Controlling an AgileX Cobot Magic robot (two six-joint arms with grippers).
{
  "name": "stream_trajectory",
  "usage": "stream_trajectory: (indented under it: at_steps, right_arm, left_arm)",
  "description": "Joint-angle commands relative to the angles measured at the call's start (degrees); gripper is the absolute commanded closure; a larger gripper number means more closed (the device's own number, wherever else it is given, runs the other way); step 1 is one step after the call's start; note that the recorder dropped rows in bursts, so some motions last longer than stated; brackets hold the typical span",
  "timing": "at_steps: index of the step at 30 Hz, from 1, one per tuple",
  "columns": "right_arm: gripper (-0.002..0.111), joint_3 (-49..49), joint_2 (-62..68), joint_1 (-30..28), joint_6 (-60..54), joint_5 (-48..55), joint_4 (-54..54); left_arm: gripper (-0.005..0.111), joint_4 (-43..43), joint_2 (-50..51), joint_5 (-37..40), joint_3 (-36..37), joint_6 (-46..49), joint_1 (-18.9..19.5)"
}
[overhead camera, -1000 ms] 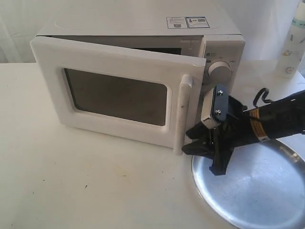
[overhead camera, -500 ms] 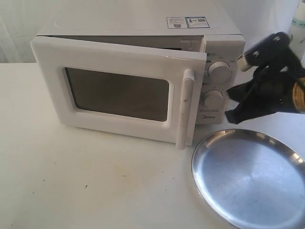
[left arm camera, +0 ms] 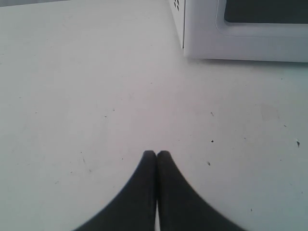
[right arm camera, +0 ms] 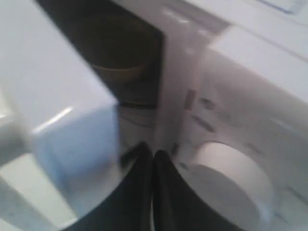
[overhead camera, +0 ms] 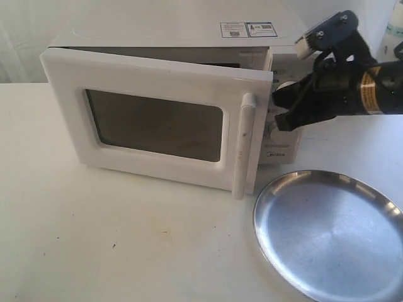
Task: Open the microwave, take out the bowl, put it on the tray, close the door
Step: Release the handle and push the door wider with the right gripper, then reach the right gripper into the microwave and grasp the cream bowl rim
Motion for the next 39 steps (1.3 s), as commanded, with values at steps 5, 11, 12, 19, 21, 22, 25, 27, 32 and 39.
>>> stream_trajectory:
  at_steps: [5,11,12,19,21,22,25,27,32,39]
  right_arm:
    - [0.108,-1.1,3.2,-0.1,-6.8,-23.4,-0.2]
    - [0.108,-1.1,3.2,-0.1,-6.8,-23.0,-0.2]
    - [0.108,-1.1,3.2,-0.1,-6.8,-23.0,-0.2]
    - [0.108,-0.8,3.7,1.9,-6.9,-23.2,6.1]
    - [0.108,-0.8,4.4,3.8,-9.1,-23.0,8.6]
    - [0.107,-0.8,4.9,5.0,-11.3,-22.5,10.3]
    - [0.097,-0.8,6.1,8.7,-22.1,-19.8,16.7]
    - [0.087,-0.8,7.0,11.2,-29.2,-16.5,22.9]
    - [0.057,-0.8,9.5,15.4,-49.9,-7.8,44.1]
    - [0.048,-3.2,18.6,17.7,-63.9,-5.2,51.2]
  left_arm:
    - [0.107,-0.4,-0.1,0.2,-0.2,0.0,-0.3]
    - [0.107,-0.4,-0.1,0.2,-0.2,0.0,-0.3]
    - [0.107,-0.4,-0.1,0.2,-0.2,0.0,-0.3]
    - [0.107,-0.4,-0.1,0.2,-0.2,0.0,-0.3]
    - [0.107,-0.4,-0.1,0.2,-0.2,0.0,-0.3]
    - [0.107,-0.4,-0.1,0.2,-0.2,0.0,-0.3]
    - [0.107,-0.4,-0.1,0.2,-0.2,0.0,-0.3]
    - [0.107,-0.4,-0.1,0.2,-0.2,0.0,-0.3]
    - [0.107,-0.4,-0.1,0.2,-0.2,0.0,-0.3]
    - [0.107,-0.4,-0.1,0.2,-0.2,0.0,-0.3]
